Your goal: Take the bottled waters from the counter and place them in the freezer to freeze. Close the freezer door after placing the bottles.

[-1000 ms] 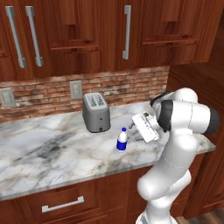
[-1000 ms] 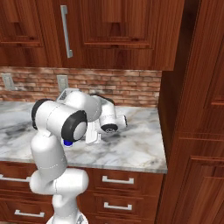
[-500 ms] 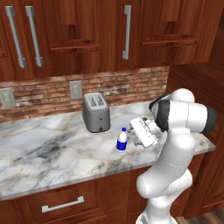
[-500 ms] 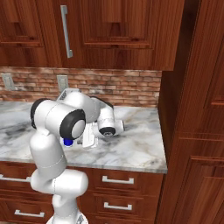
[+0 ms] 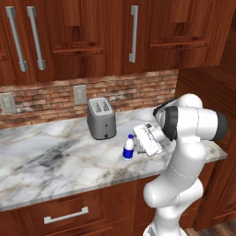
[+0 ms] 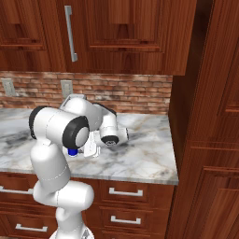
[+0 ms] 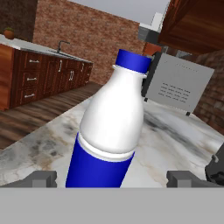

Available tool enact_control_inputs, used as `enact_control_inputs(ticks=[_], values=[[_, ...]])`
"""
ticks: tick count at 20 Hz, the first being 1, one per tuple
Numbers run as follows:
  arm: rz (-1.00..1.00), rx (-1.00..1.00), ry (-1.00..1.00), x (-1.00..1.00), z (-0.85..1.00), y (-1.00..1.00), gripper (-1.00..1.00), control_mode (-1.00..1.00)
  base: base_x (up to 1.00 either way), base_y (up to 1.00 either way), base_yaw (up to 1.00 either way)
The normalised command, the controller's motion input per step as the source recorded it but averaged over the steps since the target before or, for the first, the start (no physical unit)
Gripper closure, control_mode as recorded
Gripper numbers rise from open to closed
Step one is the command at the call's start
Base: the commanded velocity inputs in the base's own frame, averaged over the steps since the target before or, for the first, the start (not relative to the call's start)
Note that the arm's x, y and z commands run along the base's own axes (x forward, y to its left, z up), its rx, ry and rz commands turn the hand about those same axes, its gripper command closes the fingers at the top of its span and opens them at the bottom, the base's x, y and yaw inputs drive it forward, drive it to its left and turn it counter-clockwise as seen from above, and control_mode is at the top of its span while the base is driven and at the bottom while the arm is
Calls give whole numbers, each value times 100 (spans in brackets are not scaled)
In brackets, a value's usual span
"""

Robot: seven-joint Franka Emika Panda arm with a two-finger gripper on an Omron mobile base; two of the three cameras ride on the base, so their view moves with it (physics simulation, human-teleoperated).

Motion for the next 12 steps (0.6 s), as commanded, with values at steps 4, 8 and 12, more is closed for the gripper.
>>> enact_control_inputs(ticks=[4,8,12], values=[[0,0,0,0,0,11,-100,-100,0,0,0],[0,0,0,0,0,16,-100,-100,0,0,0],[0,0,0,0,0,18,-100,-100,0,0,0]])
